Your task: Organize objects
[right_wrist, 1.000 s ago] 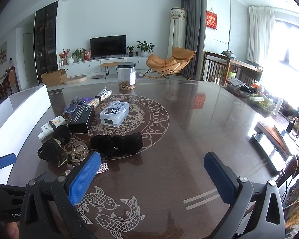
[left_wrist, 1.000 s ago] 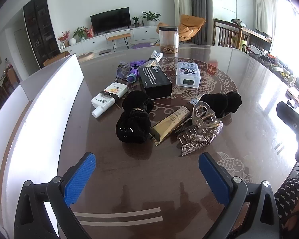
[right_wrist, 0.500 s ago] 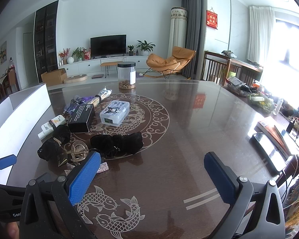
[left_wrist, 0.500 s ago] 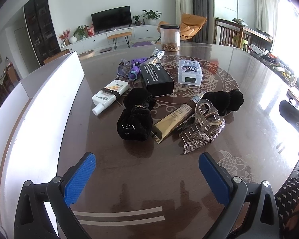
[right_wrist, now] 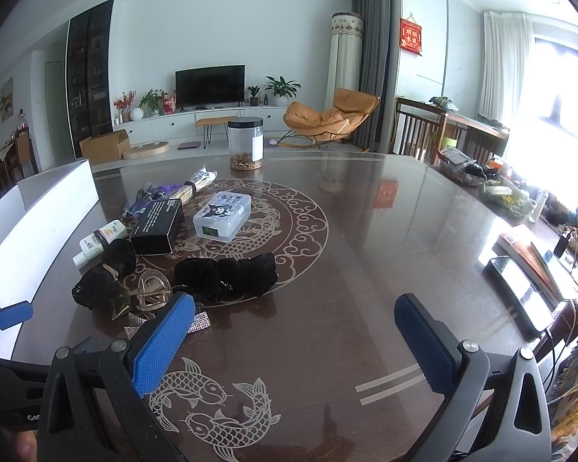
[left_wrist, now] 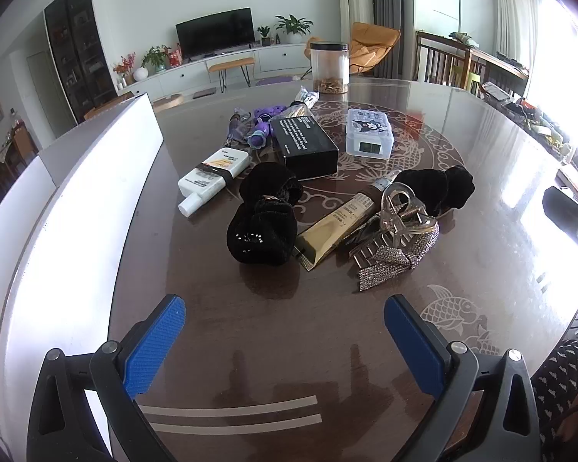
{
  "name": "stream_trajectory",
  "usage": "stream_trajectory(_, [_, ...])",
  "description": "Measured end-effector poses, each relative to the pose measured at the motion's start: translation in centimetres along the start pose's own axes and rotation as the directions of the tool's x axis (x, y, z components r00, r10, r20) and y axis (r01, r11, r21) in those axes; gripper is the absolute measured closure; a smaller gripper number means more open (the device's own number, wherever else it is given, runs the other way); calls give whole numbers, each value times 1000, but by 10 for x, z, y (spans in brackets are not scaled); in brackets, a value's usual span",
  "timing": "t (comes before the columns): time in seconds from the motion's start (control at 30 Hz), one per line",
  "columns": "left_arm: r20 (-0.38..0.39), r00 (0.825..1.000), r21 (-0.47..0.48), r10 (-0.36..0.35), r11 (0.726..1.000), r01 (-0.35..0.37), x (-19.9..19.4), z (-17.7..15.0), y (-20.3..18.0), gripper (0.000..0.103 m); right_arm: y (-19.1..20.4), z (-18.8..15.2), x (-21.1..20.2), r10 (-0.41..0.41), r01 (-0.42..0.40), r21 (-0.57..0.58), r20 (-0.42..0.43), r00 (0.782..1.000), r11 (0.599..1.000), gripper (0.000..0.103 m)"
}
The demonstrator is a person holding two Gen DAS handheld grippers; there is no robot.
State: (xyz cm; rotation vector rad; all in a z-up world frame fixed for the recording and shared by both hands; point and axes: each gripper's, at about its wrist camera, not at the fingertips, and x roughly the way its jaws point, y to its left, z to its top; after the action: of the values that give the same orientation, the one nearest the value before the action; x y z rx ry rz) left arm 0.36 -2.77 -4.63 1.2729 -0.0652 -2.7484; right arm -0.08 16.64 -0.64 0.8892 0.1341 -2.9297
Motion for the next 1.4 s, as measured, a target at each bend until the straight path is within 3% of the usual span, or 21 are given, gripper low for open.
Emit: stream_trajectory(1.4, [-55,998,7,-13,1000,13,9,-8,0,0,4,-2,7,8,-9,-13,-32,999,1000,0])
